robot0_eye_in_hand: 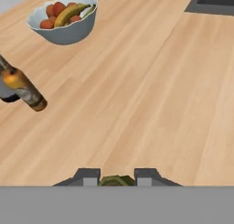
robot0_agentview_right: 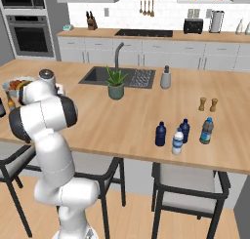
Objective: Move the plastic bottles in the middle to the plastics group, and the glass bottles in the middle to the glass group.
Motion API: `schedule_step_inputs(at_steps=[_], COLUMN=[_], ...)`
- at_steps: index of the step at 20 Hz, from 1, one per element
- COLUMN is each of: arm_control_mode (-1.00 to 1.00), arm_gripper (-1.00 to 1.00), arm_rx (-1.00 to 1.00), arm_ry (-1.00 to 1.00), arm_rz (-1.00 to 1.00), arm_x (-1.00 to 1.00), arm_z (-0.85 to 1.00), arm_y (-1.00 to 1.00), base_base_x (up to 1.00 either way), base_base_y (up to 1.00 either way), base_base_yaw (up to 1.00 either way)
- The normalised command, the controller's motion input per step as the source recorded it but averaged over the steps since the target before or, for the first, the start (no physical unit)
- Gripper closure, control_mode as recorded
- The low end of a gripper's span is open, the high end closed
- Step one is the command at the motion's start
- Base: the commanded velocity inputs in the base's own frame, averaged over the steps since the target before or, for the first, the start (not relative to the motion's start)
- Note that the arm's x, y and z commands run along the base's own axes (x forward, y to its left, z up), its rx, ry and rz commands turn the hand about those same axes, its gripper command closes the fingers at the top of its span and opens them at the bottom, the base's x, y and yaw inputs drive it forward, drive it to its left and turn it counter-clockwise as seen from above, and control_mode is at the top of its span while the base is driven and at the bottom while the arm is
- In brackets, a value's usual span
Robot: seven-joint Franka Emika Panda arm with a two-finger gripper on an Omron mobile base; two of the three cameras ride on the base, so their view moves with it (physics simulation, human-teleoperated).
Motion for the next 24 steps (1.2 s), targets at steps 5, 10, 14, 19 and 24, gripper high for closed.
schedule_step_inputs(at_steps=[5,10,14,19,24], arm_control_mode=[-1.0,-1.0,-1.0,-1.0,-1.0], arm_gripper=[1.0,1.0,1.0,1.0,1.0], arm_rx=[0.0,0.0,0.0,0.0,0.0], arm_ry=[0.0,0.0,0.0,0.0,0.0], arm_rz=[0.11,0.09,0.06,0.02,0.01], arm_x=[-0.22,-0.01,0.11,0.25,0.18], arm_z=[0.15,0.0,0.0,-0.11,-0.18], arm_y=[1.0,0.97,0.8,0.42,0.2], base_base_x=[0.0,0.0,0.0,0.0,0.0], base_base_y=[0.0,0.0,0.0,0.0,0.0], base_base_yaw=[0.0,0.0,0.0,0.0,0.0])
